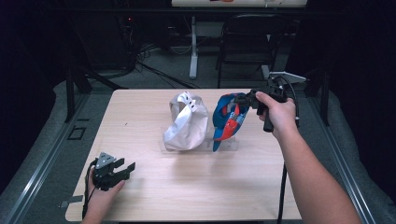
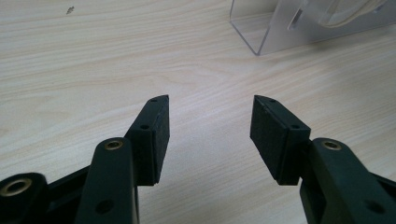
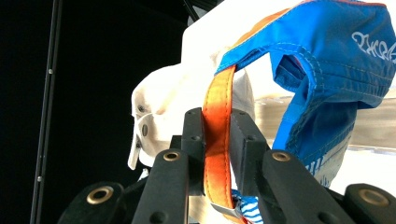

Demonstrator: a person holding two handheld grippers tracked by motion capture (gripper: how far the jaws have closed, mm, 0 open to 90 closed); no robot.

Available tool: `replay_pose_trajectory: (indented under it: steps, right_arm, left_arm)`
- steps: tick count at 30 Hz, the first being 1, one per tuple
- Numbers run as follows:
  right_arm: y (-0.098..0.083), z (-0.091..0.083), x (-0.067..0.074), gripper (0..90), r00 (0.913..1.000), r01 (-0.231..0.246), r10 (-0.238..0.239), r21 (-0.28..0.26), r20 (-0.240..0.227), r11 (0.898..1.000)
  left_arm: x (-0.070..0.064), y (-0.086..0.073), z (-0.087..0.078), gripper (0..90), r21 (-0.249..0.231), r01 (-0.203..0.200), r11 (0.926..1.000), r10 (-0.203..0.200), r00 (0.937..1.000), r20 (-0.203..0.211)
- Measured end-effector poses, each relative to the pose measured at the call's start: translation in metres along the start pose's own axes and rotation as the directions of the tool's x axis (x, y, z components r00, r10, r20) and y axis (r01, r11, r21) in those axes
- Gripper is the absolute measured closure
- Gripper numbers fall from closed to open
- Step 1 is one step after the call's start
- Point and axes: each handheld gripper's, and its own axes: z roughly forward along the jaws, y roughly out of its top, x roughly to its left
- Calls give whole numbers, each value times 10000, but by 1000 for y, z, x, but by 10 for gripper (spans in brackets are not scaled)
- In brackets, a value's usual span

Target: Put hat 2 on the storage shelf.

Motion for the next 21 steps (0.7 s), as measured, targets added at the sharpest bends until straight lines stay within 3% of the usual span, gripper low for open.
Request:
replay_pose_trajectory:
  steps: [21]
  right_arm:
    - [-2,-11,3,732,9981,373,-361,-222,500,9991]
  left_arm:
    - [-1,1,1,480,11,-35,10000,35,10000,63]
